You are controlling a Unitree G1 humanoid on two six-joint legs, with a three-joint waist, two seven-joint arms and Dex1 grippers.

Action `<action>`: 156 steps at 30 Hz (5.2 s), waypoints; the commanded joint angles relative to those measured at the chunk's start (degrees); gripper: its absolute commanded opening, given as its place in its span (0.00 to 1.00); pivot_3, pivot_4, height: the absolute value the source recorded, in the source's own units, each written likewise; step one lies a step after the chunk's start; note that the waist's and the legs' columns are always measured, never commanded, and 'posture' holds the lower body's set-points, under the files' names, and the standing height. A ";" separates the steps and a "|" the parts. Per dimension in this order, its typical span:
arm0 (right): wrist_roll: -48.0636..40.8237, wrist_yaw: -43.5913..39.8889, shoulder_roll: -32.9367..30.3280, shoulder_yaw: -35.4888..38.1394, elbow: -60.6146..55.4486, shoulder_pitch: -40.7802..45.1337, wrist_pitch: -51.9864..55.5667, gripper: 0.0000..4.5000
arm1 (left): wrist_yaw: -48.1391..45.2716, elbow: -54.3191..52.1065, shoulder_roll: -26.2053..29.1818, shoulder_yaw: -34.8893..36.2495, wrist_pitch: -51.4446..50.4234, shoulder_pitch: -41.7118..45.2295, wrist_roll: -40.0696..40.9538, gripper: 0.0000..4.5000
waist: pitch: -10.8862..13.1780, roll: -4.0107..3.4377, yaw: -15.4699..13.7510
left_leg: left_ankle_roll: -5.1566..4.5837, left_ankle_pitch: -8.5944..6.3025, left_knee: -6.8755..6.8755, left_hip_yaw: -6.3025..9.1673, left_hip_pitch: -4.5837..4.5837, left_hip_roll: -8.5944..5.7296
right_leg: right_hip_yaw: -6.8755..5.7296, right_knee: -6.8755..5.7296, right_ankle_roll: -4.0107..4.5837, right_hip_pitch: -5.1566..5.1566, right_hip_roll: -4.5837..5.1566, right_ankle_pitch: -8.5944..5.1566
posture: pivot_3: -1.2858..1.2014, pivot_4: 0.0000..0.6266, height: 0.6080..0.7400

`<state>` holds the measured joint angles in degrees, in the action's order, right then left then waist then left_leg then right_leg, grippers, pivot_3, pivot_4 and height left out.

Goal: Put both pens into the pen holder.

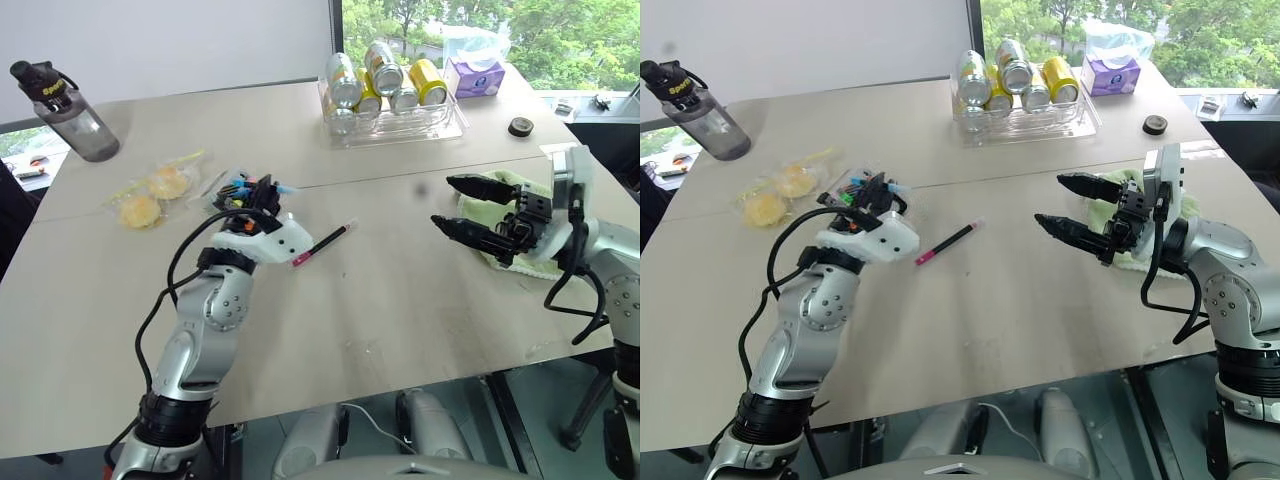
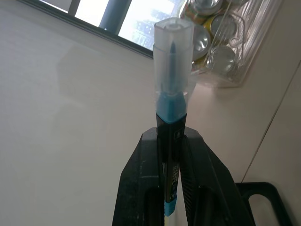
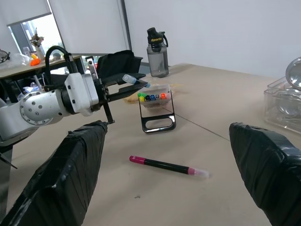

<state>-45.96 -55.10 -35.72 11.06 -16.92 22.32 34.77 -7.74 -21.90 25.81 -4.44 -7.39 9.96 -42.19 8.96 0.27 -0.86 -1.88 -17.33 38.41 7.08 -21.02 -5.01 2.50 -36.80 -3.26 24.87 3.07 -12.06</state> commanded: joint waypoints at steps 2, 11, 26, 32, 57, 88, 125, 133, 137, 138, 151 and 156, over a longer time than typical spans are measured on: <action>-0.22 0.08 0.42 0.46 -0.66 0.74 -1.67 0.99 | 0.44 -1.74 -0.62 0.68 -0.35 0.04 -0.73 0.00 | 0.00 0.00 0.00 | 0.00 0.00 0.00 0.01 0.00 0.00 | -0.01 0.00 0.00 0.00 0.00 0.00 | 0.52 0.24 0.99; -0.06 0.75 0.34 0.83 -0.96 0.45 -1.79 0.99 | 0.10 1.07 -1.80 1.76 -1.62 1.42 2.37 0.00 | 0.00 0.00 0.02 | 0.00 0.00 0.00 0.01 0.00 0.00 | -0.01 0.00 0.00 0.00 0.00 0.00 | 0.52 0.24 0.99; 0.59 1.17 0.15 0.83 -1.37 -0.14 -2.27 1.00 | -0.31 4.12 -1.61 4.12 -2.43 4.19 8.06 0.51 | 0.00 0.00 0.08 | 0.01 0.00 0.02 0.02 0.00 -0.01 | -0.01 -0.01 0.00 0.00 0.00 0.00 | 0.52 0.24 0.99; 0.46 1.35 0.12 1.01 -1.73 -0.34 -2.19 1.00 | 0.17 5.59 -0.93 4.29 -2.18 5.48 8.46 0.98 | 0.00 0.00 0.02 | 0.01 0.00 0.02 0.02 0.00 -0.01 | -0.02 -0.02 0.00 0.00 0.00 0.00 | 0.52 0.24 0.99; 0.46 1.80 0.26 0.85 -2.20 -1.28 -2.30 1.00 | -6.38 6.63 -0.87 4.73 -3.30 9.19 19.28 0.98 | 0.00 0.00 0.07 | 0.01 0.00 0.03 0.03 0.00 -0.01 | -0.02 -0.02 0.00 0.01 0.00 0.00 | 0.52 0.24 0.99; 3.87 -0.05 -2.39 -1.48 -3.91 -5.16 -3.06 1.00 | -26.57 1.22 -0.04 -3.56 -36.69 5.94 34.56 0.98 | 0.00 0.00 0.12 | 0.01 0.01 0.05 0.03 0.02 0.00 | -0.01 -0.04 0.00 0.00 -0.02 0.00 | 0.52 0.24 0.99; -15.76 30.91 13.47 5.16 0.59 6.52 18.24 1.00 | -27.98 -5.83 -8.42 -2.47 -14.10 6.51 54.79 0.01 | -0.01 0.00 0.18 | 0.02 0.02 0.08 0.00 0.07 0.00 | 0.02 -0.05 0.01 -0.07 -0.04 0.00 | 0.52 0.24 0.99; -18.03 30.31 13.75 4.60 0.29 7.17 17.77 1.00 | -29.66 -5.45 -5.21 -4.58 -11.45 4.50 53.36 0.01 | -0.01 -0.01 0.23 | 0.02 0.02 0.07 0.00 0.08 0.00 | 0.02 -0.05 0.01 -0.07 -0.06 0.00 | 0.52 0.24 0.99; -19.50 29.50 13.06 4.78 0.34 7.55 17.87 0.88 | -29.29 -5.39 -4.75 -4.80 -10.98 4.18 53.41 0.00 | -0.01 -0.01 0.24 | 0.02 0.02 0.07 0.00 0.09 0.00 | 0.02 -0.05 0.01 -0.07 -0.06 0.00 | 0.52 0.24 0.99; -19.74 29.32 12.84 4.81 0.44 7.58 17.89 0.79 | -29.24 -5.29 -4.65 -4.79 -10.84 4.19 53.37 0.00 | -0.01 -0.01 0.25 | 0.02 0.02 0.07 0.00 0.09 0.00 | 0.02 -0.05 0.01 -0.07 -0.06 0.00 | 0.52 0.24 0.99; -18.04 26.36 9.49 2.59 0.60 7.54 17.26 0.01 | -28.44 -4.24 -4.26 -3.48 -11.51 4.50 54.07 0.00 | -0.01 -0.02 0.31 | 0.02 0.01 0.05 -0.01 0.08 0.01 | 0.03 -0.05 0.01 -0.07 -0.06 0.00 | 0.52 0.24 0.99; -13.39 29.06 13.94 1.60 4.00 12.14 11.48 0.01 | -25.96 -4.45 -3.55 -2.03 -12.86 4.54 52.41 0.50 | -0.01 -0.02 0.83 | 0.03 0.02 0.05 -0.02 0.11 0.01 | 0.04 -0.07 0.01 -0.06 -0.07 0.00 | 0.52 0.24 0.99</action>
<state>-60.12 -26.68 -22.62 12.19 -12.19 32.32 49.12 -35.53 -25.10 21.99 -8.11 -20.76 14.28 11.16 8.95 0.25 -0.03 -1.85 -17.31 38.47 7.07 -20.92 -5.00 2.54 -36.88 -3.25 24.81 3.00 -12.05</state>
